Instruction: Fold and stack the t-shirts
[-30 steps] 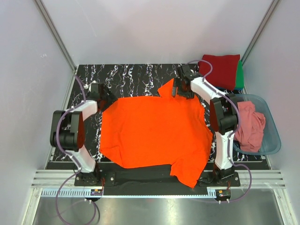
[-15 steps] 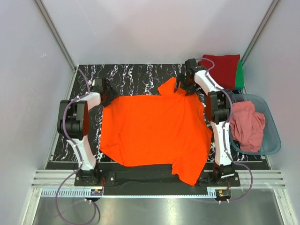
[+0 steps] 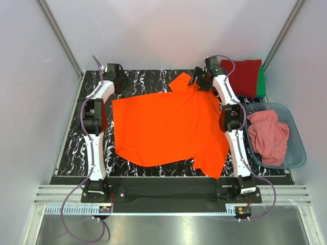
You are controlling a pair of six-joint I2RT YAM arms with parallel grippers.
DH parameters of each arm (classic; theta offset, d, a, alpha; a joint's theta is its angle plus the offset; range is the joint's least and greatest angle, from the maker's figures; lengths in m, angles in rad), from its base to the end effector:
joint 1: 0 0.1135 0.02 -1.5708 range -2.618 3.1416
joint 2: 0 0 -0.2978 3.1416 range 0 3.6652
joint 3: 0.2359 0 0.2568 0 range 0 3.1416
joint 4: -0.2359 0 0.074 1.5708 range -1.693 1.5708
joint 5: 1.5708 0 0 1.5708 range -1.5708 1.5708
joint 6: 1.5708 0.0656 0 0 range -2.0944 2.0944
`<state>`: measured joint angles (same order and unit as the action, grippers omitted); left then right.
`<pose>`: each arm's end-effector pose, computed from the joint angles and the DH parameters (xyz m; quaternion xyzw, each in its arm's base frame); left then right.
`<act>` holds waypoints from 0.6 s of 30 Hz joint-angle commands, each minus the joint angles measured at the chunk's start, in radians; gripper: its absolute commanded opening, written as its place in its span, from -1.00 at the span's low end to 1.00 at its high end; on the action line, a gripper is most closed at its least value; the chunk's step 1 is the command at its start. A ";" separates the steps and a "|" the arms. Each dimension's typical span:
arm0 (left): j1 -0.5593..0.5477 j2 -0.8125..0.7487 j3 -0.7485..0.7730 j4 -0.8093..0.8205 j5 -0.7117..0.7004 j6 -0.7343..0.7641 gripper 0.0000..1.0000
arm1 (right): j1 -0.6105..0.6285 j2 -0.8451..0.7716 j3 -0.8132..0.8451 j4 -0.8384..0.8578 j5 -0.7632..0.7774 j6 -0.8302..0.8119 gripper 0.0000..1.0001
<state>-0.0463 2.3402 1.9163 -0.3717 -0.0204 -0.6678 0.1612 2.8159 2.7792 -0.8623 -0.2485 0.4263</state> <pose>0.5766 -0.0254 0.1797 -0.2867 0.8803 -0.1233 0.3574 0.6286 0.1186 0.1519 0.0833 0.9340 0.2067 0.2792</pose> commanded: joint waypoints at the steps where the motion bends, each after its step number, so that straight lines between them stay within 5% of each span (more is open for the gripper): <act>1: 0.002 -0.053 0.037 -0.058 0.039 0.060 0.41 | -0.017 -0.048 -0.053 0.155 -0.072 -0.020 0.62; 10: -0.102 -0.648 -0.509 -0.007 -0.171 0.119 0.43 | 0.038 -0.422 -0.461 0.243 -0.003 -0.070 0.81; 14: -0.187 -0.818 -0.700 -0.085 -0.229 0.079 0.38 | 0.051 -0.645 -0.763 0.308 0.040 -0.021 0.83; 18: -0.296 -0.944 -0.871 -0.170 -0.265 0.028 0.29 | 0.051 -0.953 -1.274 0.512 0.025 0.060 0.85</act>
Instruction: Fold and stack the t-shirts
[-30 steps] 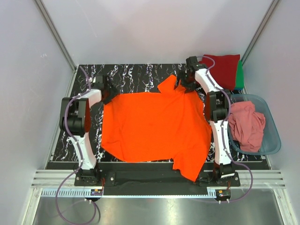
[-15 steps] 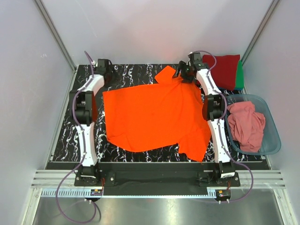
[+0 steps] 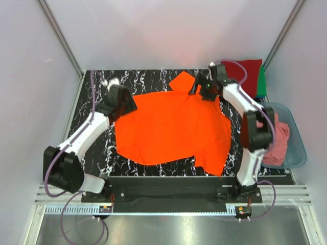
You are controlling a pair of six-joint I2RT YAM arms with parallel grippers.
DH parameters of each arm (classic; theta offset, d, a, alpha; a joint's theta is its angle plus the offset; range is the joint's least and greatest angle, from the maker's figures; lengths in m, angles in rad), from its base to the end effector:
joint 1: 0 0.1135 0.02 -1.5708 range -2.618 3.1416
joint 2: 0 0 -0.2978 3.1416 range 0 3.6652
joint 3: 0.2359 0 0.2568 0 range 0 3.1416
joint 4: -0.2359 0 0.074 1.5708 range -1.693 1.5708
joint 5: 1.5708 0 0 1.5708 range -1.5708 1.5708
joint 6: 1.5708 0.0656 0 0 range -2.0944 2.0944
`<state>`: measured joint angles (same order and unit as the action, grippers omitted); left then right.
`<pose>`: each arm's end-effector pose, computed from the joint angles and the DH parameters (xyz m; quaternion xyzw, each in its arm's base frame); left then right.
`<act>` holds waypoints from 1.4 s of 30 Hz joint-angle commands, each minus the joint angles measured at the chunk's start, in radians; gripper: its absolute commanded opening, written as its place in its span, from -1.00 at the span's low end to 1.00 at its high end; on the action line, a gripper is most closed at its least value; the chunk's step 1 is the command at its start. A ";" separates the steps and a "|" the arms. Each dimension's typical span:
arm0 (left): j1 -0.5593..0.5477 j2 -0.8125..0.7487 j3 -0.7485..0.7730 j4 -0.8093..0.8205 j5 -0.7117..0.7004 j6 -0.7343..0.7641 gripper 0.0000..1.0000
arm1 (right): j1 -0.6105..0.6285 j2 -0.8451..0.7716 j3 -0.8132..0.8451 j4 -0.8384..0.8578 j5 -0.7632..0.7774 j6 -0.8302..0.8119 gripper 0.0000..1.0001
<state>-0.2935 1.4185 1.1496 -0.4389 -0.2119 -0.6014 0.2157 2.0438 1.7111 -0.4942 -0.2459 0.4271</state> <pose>0.3260 -0.0841 0.3096 -0.1822 0.8858 -0.0933 0.4165 0.4894 0.1236 0.2525 0.0532 0.9241 0.2223 0.3061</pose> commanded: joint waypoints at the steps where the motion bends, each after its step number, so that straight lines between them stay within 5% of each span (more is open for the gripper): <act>1: -0.085 -0.039 -0.135 -0.113 -0.079 -0.064 0.28 | -0.004 -0.223 -0.278 0.172 0.008 0.091 0.84; 5: -0.177 -0.090 -0.257 -0.156 -0.092 -0.118 0.23 | -0.004 -0.413 -0.653 0.379 -0.085 0.176 0.79; 11: -0.328 -0.081 -0.335 -0.192 -0.144 -0.216 0.18 | -0.001 -0.569 -0.891 0.445 -0.109 0.191 0.75; 29: -0.418 0.082 -0.358 -0.250 -0.280 -0.337 -0.01 | -0.001 -0.726 -1.013 0.396 -0.122 0.153 0.75; 39: -0.420 0.063 -0.361 -0.256 -0.305 -0.342 -1.00 | -0.001 -0.763 -1.038 0.339 -0.057 0.160 0.75; 42: -0.418 0.022 -0.364 -0.279 -0.316 -0.344 -1.00 | -0.002 -0.774 -1.044 0.296 -0.007 0.188 0.75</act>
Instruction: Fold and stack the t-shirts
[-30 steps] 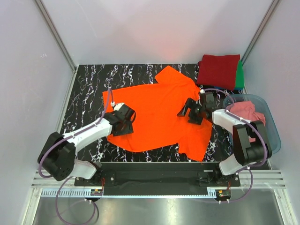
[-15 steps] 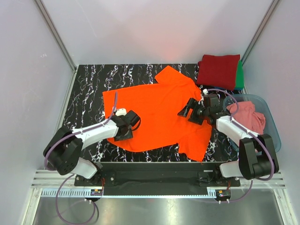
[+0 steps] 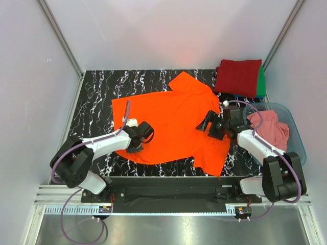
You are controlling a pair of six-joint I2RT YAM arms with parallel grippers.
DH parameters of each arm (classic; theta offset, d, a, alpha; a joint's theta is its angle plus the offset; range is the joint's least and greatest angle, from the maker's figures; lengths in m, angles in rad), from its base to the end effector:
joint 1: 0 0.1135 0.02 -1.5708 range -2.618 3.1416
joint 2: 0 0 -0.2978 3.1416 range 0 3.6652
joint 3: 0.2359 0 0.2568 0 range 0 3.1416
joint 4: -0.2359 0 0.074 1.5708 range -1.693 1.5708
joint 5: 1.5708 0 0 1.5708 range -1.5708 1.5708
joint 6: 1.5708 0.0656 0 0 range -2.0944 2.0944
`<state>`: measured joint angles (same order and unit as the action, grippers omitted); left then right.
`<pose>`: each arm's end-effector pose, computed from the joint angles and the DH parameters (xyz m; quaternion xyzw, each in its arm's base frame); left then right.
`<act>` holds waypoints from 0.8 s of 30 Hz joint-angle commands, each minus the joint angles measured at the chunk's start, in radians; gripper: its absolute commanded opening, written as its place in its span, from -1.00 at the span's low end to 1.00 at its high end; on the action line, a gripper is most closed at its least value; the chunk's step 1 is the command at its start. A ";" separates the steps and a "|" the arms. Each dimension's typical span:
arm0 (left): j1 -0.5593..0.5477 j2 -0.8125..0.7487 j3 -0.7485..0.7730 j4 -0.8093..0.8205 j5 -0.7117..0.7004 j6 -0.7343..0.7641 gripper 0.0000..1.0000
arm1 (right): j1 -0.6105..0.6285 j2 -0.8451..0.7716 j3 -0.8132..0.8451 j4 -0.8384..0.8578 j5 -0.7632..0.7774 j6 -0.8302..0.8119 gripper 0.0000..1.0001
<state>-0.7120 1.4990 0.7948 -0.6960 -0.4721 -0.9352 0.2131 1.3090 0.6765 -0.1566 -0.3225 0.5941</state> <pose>0.2090 -0.1409 0.1641 -0.1277 0.9605 0.0976 0.2272 0.2651 0.0786 0.2053 0.1127 0.9077 0.2842 0.2875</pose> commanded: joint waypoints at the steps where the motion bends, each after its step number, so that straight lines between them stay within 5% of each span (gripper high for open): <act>1: 0.000 -0.074 -0.017 -0.037 -0.059 -0.010 -1.00 | 0.002 -0.045 -0.005 -0.078 0.086 0.029 0.76; 13: 0.002 -0.407 -0.138 -0.099 -0.088 -0.050 -1.00 | 0.029 -0.223 -0.058 -0.367 0.316 0.159 0.85; 17: 0.009 -0.485 -0.161 -0.106 -0.099 -0.057 -1.00 | 0.117 -0.289 -0.063 -0.507 0.466 0.255 0.85; 24: 0.029 -0.557 -0.180 -0.106 -0.115 -0.056 -1.00 | 0.336 -0.320 -0.100 -0.655 0.516 0.473 0.83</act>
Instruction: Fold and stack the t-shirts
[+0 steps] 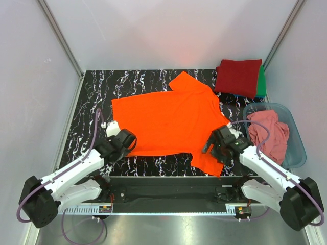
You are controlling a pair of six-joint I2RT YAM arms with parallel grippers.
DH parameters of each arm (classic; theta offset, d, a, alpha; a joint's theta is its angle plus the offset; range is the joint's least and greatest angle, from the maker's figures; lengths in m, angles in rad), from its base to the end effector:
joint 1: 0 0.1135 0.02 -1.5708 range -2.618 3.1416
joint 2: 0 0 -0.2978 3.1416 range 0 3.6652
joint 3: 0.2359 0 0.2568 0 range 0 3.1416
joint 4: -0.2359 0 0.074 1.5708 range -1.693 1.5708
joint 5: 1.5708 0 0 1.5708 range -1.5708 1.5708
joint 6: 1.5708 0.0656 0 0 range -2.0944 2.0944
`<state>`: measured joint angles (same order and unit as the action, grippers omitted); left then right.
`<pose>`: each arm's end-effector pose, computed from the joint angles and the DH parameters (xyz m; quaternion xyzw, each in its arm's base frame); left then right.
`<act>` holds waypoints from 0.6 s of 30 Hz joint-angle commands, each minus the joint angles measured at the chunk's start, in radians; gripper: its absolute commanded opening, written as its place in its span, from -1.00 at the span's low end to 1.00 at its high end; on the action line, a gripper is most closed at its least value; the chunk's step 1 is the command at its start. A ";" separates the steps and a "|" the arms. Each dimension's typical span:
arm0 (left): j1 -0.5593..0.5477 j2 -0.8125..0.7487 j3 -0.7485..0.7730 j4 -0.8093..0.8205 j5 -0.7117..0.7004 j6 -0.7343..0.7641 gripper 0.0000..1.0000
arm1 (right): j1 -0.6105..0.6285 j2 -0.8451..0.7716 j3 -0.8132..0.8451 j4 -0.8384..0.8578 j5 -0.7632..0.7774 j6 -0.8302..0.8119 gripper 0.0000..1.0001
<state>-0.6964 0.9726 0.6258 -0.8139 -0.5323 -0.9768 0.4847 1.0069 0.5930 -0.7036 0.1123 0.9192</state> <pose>0.1438 -0.0768 0.2115 -0.1850 0.9278 0.0267 0.3228 0.1579 0.0748 0.1946 0.2220 0.9473 0.1031 0.2066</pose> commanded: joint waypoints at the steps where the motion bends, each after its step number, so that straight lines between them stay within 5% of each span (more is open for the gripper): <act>1: 0.017 -0.047 -0.012 0.010 -0.055 -0.014 -1.00 | 0.116 -0.011 -0.025 -0.128 0.089 0.167 0.82; 18: 0.302 -0.103 -0.041 0.147 0.069 0.121 -1.00 | 0.308 0.144 0.021 -0.151 0.087 0.288 0.61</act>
<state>-0.4057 0.8600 0.5949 -0.7479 -0.4938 -0.9001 0.7574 1.1339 0.5682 -0.8406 0.1616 1.1637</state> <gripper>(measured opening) 0.009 0.814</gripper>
